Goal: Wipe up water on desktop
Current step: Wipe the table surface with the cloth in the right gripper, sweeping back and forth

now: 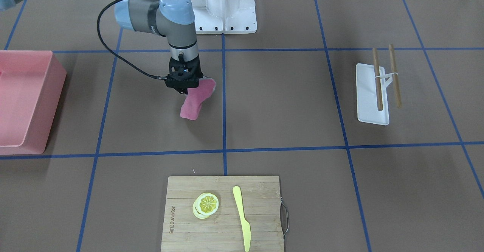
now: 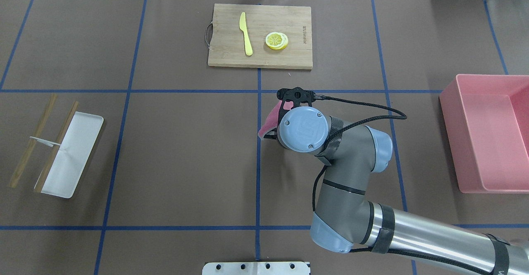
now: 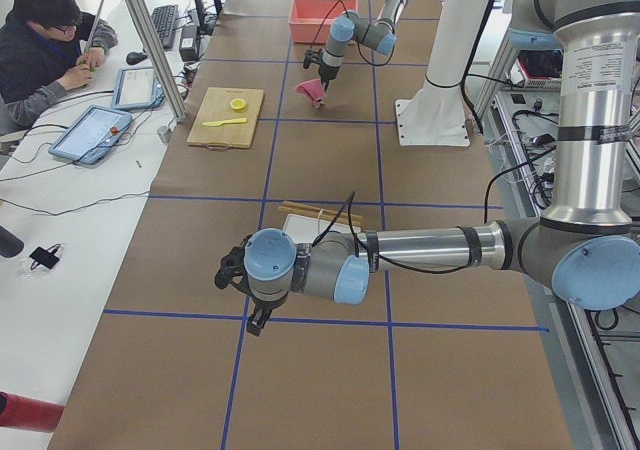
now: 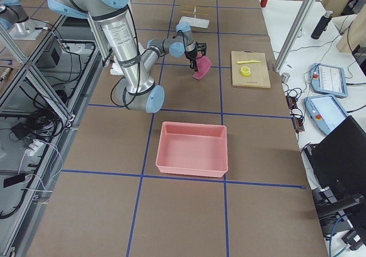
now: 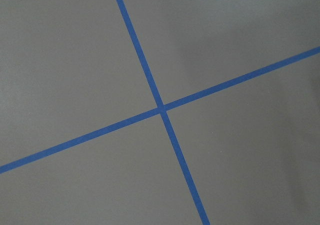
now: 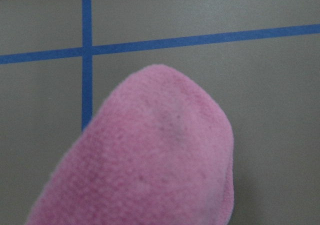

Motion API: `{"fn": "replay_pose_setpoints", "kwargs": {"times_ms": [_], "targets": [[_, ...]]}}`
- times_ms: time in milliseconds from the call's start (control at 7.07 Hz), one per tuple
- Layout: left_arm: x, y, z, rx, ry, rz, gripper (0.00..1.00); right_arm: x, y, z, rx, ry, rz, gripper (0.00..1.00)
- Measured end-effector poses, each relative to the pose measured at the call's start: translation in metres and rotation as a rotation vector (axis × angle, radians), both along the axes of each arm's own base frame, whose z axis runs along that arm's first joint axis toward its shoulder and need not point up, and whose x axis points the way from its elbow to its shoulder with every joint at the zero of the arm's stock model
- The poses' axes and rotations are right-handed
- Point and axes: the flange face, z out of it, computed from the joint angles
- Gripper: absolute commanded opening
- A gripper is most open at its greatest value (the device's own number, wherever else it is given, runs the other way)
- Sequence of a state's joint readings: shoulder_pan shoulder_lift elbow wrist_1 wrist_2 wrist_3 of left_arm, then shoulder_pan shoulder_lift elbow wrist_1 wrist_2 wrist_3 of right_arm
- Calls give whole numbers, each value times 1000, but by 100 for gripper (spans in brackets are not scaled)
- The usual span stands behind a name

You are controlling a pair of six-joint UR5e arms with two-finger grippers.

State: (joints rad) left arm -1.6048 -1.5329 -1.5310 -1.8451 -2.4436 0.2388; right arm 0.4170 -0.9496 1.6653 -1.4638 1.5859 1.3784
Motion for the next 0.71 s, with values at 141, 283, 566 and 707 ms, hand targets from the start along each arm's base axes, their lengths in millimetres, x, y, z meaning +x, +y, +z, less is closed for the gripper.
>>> {"fn": "replay_pose_setpoints", "kwargs": {"times_ms": [141,283,566,707], "targets": [[0,0,0,0,0,-1,98,18,4,18,9,13,-23,0],[0,0,0,0,0,-2,98,50,11,47,35,43,-66,0],[-1,0,-1,0,0,-2,98,129,19,119,82,146,-147,0],[-1,0,-1,0,0,-3,98,157,20,137,96,178,-172,0]]}}
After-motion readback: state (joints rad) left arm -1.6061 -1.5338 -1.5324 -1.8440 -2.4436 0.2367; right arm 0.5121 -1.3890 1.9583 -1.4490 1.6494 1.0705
